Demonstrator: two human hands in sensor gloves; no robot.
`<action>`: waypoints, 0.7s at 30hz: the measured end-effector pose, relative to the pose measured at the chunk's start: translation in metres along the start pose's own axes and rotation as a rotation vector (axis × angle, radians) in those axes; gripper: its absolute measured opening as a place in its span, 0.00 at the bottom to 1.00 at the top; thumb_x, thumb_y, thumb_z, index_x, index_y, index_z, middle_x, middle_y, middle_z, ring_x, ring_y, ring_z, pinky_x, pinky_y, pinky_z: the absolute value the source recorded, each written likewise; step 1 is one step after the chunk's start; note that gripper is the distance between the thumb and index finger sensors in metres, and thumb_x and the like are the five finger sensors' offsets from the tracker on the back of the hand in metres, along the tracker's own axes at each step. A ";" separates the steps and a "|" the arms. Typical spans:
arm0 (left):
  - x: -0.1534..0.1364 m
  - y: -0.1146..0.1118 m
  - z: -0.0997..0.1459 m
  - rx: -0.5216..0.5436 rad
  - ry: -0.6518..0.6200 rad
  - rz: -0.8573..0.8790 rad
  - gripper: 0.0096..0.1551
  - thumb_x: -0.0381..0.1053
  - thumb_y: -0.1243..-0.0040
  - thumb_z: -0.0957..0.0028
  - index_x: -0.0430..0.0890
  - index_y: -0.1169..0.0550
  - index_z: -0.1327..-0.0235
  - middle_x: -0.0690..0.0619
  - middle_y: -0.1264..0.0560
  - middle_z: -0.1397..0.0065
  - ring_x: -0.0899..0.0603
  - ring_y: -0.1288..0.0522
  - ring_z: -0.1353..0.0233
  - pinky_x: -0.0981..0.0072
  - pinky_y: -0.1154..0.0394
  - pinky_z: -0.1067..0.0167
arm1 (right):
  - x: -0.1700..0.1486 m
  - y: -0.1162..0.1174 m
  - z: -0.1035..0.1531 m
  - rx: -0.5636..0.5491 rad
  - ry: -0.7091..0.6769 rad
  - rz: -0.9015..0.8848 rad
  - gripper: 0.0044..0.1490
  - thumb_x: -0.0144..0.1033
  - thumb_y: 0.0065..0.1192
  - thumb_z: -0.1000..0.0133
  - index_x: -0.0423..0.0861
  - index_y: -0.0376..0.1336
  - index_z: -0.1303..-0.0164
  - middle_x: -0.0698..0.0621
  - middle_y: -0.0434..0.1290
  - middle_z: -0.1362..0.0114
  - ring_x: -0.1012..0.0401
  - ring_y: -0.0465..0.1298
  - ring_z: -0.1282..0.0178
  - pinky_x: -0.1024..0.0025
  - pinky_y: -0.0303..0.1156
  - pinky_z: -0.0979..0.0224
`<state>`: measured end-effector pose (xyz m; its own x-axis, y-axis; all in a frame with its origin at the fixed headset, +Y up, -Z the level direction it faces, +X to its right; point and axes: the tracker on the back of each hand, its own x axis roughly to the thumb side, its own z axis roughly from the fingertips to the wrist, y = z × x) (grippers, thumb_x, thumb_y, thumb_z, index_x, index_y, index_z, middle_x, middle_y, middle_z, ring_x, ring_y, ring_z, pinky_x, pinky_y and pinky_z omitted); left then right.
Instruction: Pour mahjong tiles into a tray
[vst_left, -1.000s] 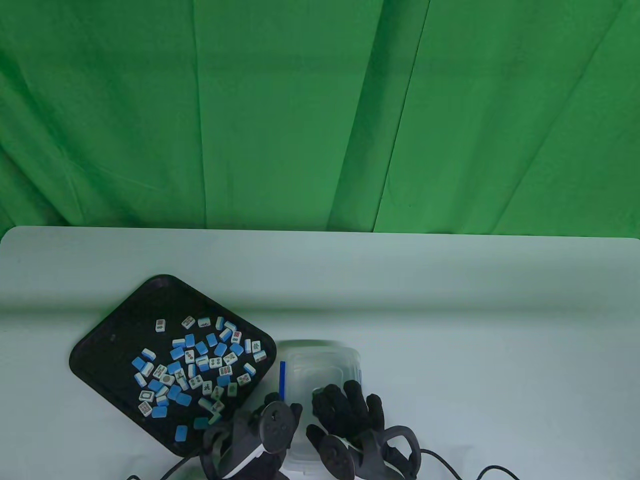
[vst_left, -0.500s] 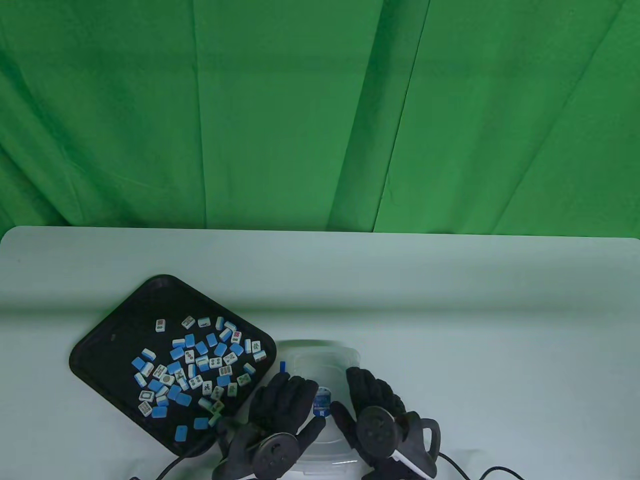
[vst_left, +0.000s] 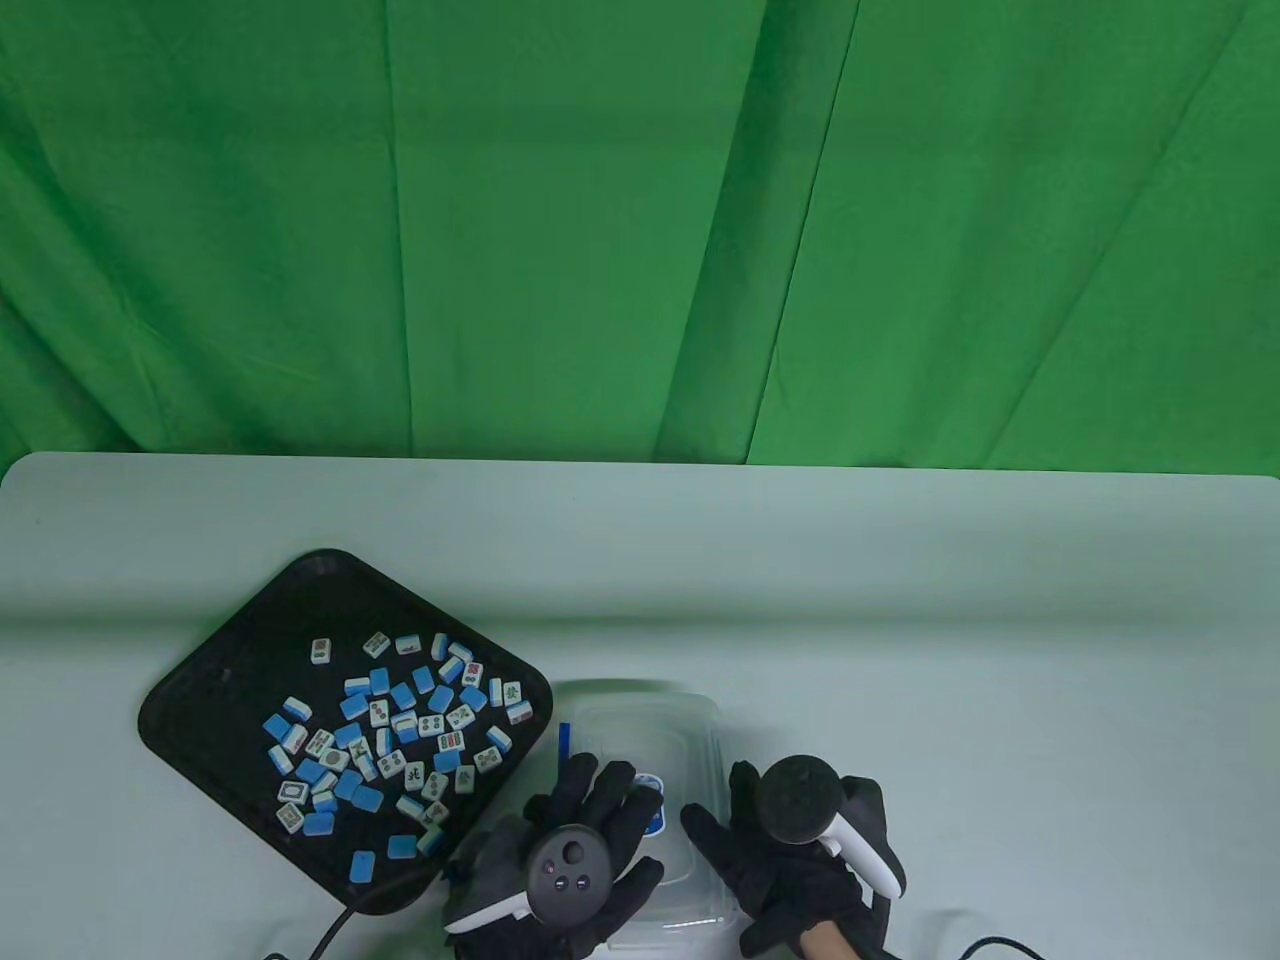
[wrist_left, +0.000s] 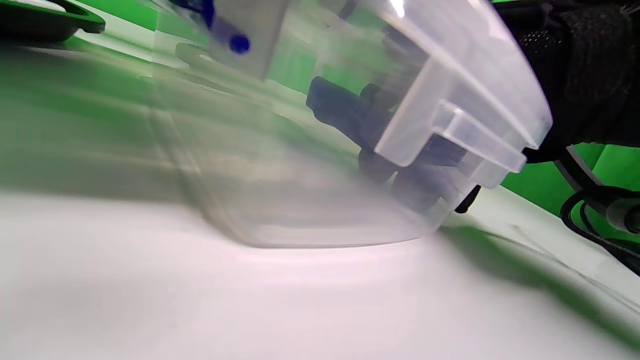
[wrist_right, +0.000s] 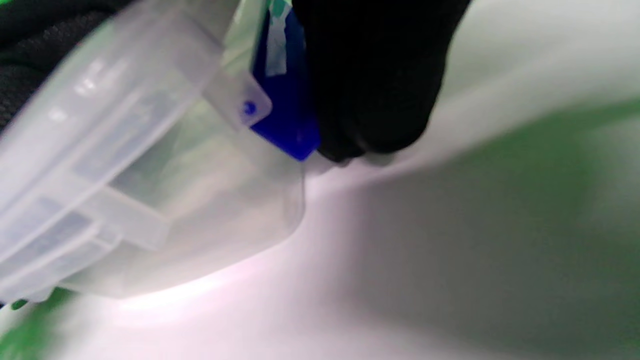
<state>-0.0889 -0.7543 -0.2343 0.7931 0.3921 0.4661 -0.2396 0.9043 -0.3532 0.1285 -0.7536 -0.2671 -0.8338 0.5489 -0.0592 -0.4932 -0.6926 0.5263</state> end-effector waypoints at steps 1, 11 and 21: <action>0.000 0.000 0.000 -0.002 0.002 0.004 0.38 0.61 0.61 0.28 0.48 0.51 0.09 0.41 0.62 0.10 0.31 0.71 0.17 0.20 0.55 0.32 | 0.000 0.000 0.000 0.000 -0.002 -0.010 0.60 0.66 0.38 0.28 0.30 0.30 0.11 0.32 0.65 0.19 0.47 0.81 0.37 0.60 0.82 0.36; 0.001 0.000 0.000 0.001 0.006 0.006 0.38 0.61 0.61 0.28 0.48 0.51 0.09 0.41 0.62 0.10 0.31 0.71 0.17 0.20 0.54 0.32 | 0.001 0.002 -0.001 0.009 0.017 0.022 0.61 0.67 0.36 0.29 0.30 0.28 0.11 0.32 0.60 0.16 0.47 0.80 0.40 0.61 0.80 0.39; 0.001 0.001 0.000 0.003 0.010 0.007 0.38 0.61 0.61 0.28 0.48 0.51 0.09 0.41 0.62 0.10 0.31 0.71 0.17 0.20 0.54 0.32 | 0.009 0.000 0.007 -0.098 0.093 0.204 0.63 0.73 0.33 0.31 0.32 0.30 0.09 0.35 0.68 0.23 0.51 0.79 0.43 0.64 0.78 0.40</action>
<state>-0.0884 -0.7536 -0.2344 0.7966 0.3972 0.4556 -0.2472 0.9019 -0.3541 0.1226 -0.7455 -0.2621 -0.9357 0.3505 -0.0398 -0.3298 -0.8292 0.4512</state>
